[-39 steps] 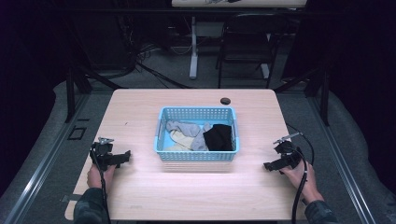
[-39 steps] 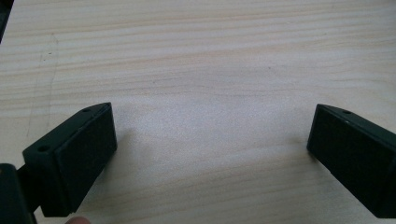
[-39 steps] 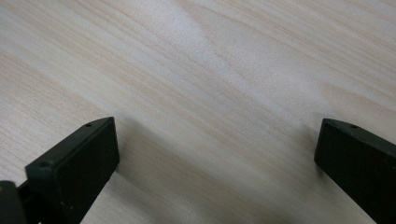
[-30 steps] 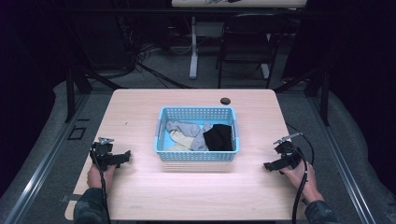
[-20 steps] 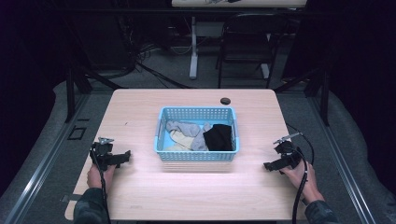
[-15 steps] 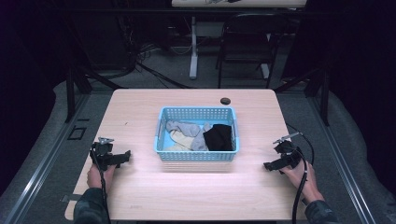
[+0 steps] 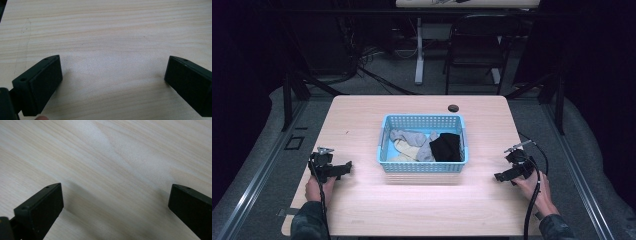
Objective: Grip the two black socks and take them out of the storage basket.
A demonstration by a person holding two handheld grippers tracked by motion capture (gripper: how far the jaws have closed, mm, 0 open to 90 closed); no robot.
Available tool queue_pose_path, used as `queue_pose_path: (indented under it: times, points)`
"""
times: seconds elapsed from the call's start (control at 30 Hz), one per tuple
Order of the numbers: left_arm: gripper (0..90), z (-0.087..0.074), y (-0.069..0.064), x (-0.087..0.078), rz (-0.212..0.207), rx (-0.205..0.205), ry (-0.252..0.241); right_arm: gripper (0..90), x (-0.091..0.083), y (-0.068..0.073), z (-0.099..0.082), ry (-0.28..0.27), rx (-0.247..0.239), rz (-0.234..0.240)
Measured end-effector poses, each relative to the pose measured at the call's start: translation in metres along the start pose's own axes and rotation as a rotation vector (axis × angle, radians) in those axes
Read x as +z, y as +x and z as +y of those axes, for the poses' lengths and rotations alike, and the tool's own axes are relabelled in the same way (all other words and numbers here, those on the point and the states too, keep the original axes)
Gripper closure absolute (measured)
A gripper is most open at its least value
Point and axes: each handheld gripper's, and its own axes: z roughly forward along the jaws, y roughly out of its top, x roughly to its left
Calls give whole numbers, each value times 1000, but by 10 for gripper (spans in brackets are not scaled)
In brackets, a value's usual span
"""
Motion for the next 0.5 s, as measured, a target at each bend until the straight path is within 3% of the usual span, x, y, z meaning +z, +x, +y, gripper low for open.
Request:
queue_pose_path:
  times: [0.5]
  points:
    - [15, 0, 0, 0, 0, 0, 0, 1, -34, 12, 22, -76, -16, 18]
